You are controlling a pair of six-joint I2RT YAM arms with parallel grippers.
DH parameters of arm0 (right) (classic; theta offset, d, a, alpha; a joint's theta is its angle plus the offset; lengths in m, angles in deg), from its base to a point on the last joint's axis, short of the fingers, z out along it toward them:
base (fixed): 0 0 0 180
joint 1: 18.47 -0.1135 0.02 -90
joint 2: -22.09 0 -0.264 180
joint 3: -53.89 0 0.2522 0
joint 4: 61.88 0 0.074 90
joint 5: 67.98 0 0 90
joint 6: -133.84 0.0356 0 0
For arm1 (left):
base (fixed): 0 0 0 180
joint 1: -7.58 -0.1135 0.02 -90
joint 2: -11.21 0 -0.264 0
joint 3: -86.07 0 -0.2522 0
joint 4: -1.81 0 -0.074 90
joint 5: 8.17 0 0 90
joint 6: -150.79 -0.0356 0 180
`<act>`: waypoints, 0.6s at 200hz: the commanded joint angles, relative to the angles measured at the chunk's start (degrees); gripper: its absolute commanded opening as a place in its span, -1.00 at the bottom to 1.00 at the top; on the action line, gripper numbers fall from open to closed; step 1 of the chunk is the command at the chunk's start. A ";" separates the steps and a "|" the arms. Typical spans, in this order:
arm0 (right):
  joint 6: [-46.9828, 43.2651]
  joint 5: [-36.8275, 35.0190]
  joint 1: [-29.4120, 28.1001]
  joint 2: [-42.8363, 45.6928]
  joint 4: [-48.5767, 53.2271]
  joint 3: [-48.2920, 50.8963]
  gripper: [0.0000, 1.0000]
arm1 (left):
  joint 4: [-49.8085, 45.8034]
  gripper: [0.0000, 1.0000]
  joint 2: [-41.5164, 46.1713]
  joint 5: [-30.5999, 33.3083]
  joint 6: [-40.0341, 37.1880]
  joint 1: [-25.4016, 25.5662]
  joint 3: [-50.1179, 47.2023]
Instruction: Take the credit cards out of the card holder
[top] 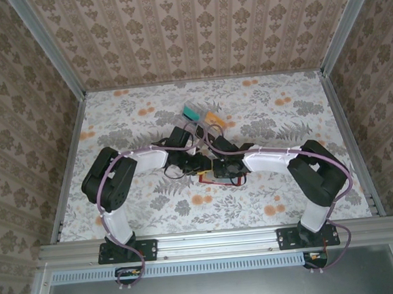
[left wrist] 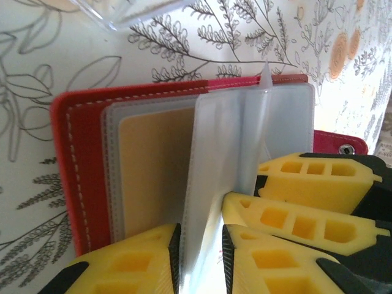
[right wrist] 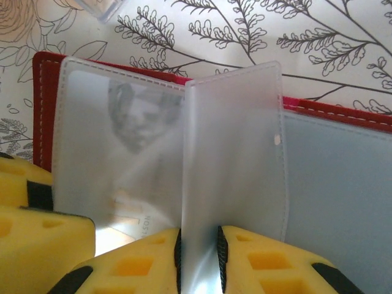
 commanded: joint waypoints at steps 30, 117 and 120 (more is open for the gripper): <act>0.13 3.88 0.06 2.01 1.10 1.68 -0.48 | -0.54 -0.69 1.89 -2.49 -2.67 -1.46 -0.41; 4.45 0.47 0.67 16.52 4.94 2.66 -0.06 | -19.50 -0.83 8.40 6.76 -11.68 -4.22 1.64; 4.67 0.20 0.70 16.96 5.21 2.73 -0.03 | -19.78 -0.83 8.58 7.15 -11.77 -4.31 1.61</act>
